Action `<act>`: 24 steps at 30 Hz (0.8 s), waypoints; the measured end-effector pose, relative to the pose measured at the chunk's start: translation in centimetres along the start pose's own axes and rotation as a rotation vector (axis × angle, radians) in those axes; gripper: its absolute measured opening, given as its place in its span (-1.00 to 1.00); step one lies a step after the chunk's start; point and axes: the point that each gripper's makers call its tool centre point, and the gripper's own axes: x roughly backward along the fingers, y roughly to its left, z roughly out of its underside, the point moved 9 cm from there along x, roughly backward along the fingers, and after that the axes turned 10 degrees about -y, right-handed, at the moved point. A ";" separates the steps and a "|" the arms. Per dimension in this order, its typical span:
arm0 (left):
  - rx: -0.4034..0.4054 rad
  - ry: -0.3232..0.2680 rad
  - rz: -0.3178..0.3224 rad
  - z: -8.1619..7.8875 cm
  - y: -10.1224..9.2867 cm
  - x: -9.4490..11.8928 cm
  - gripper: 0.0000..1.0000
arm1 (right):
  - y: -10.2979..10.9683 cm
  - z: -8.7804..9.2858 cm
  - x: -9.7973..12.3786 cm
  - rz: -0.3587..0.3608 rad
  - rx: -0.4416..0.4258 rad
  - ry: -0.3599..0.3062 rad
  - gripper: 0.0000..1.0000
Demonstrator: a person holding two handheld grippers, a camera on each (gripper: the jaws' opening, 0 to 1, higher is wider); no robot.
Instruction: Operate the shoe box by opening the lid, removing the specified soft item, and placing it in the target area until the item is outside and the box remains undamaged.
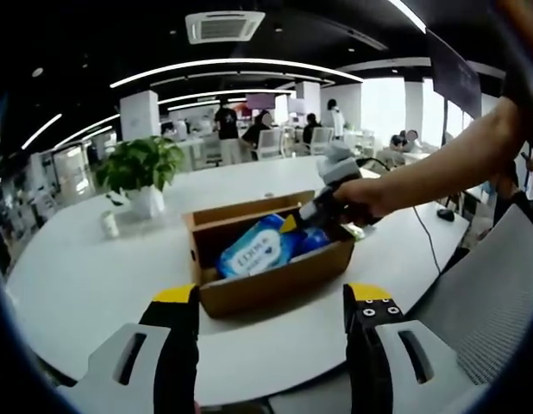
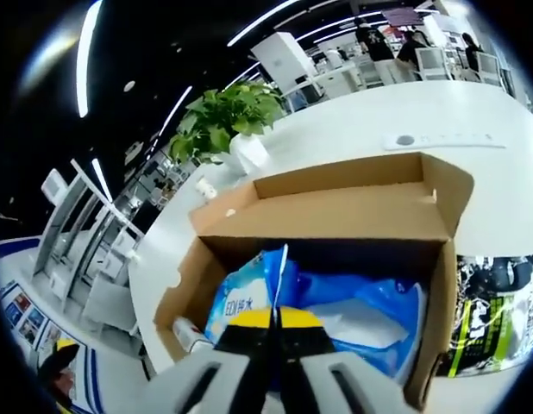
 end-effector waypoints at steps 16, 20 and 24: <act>-0.007 0.001 0.006 0.0 0.0 0.0 0.39 | 0.7 -1.7 1.4 -0.018 -0.037 -0.070 -1.00; 0.002 -0.003 0.007 0.0 0.1 0.0 0.39 | 0.7 -2.1 1.8 -0.019 -0.040 -0.085 -1.00; -0.015 0.001 0.007 -0.1 0.0 0.0 0.39 | 0.8 -2.6 2.4 -0.024 -0.048 -0.105 -1.00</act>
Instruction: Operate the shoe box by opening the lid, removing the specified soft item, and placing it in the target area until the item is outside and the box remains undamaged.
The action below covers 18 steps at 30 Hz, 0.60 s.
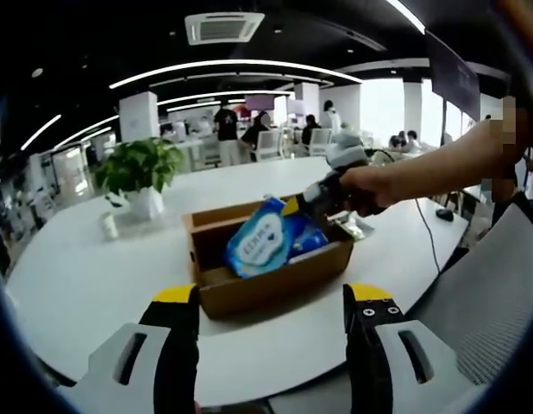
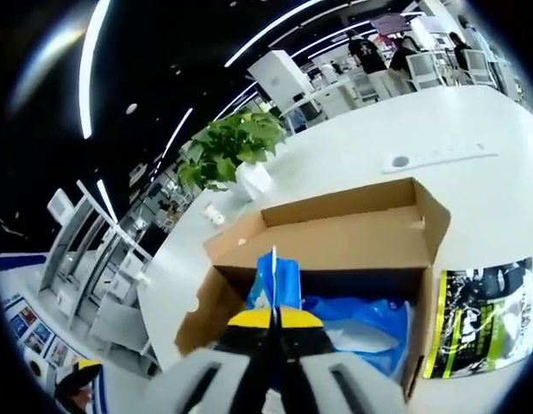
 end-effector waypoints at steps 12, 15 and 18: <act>0.007 -0.009 -0.007 0.0 0.2 0.0 0.39 | 0.5 -0.6 0.8 -0.013 0.015 -0.017 -1.00; 0.005 -0.009 -0.006 -0.1 0.2 0.0 0.39 | 0.7 -0.7 1.1 -0.019 0.012 -0.022 -1.00; 0.004 -0.010 -0.004 -0.1 0.2 0.0 0.39 | 1.2 -0.8 1.5 -0.029 0.013 -0.029 -1.00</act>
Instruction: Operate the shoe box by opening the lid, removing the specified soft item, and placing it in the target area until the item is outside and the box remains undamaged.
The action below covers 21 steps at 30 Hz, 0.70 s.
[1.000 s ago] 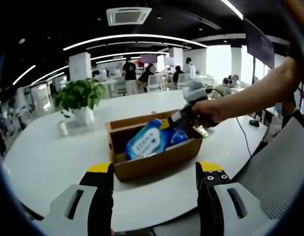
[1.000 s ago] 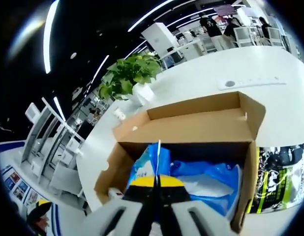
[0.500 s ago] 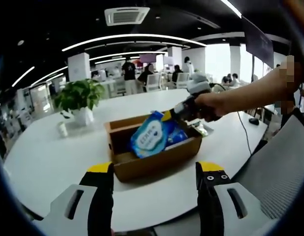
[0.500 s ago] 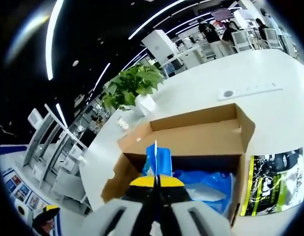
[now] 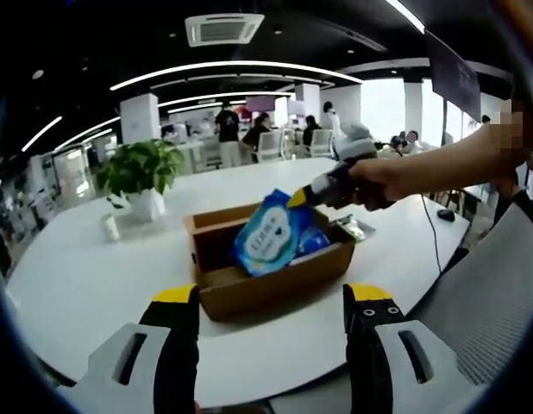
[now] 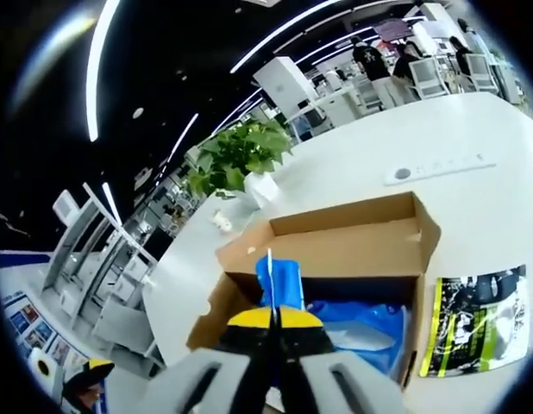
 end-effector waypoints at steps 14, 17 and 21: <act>0.003 -0.002 0.002 0.0 0.0 0.0 0.40 | 1.4 -0.5 0.7 -0.043 -0.045 -0.007 -1.00; 0.001 -0.002 0.002 0.0 0.0 0.0 0.40 | 1.7 -0.8 0.8 -0.052 -0.040 -0.012 -1.00; 0.000 -0.003 0.001 0.0 0.0 0.0 0.40 | 2.0 -1.1 1.0 -0.062 -0.039 -0.015 -1.00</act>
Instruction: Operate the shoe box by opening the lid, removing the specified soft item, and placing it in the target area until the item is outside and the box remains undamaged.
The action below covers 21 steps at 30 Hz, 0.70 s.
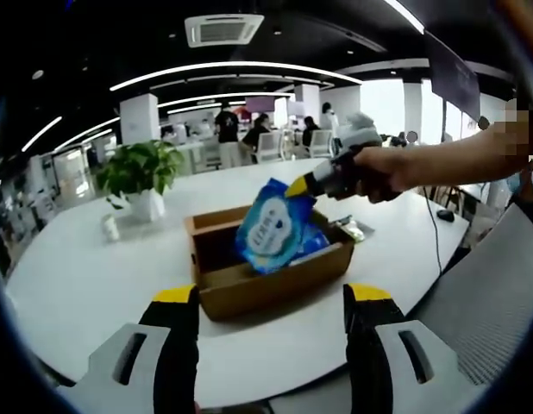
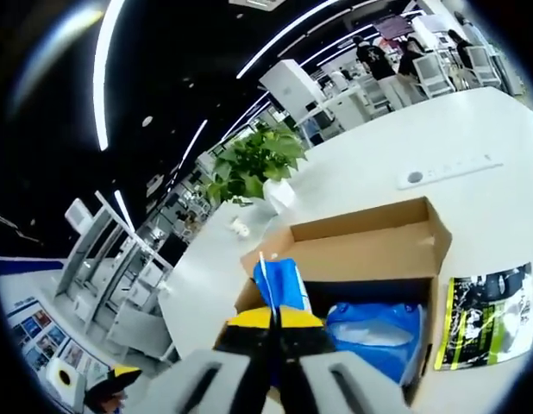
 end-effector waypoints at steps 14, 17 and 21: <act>-0.003 -0.007 0.012 0.0 -0.2 0.0 0.41 | 1.1 -0.5 1.3 -0.022 0.015 -0.003 -1.00; -0.004 -0.009 0.018 -0.1 -0.2 0.0 0.43 | 1.3 -0.8 1.6 -0.029 0.016 -0.009 -1.00; -0.009 -0.017 0.018 -0.1 -0.2 0.0 0.50 | 1.7 -1.3 2.1 -0.040 0.013 -0.022 -1.00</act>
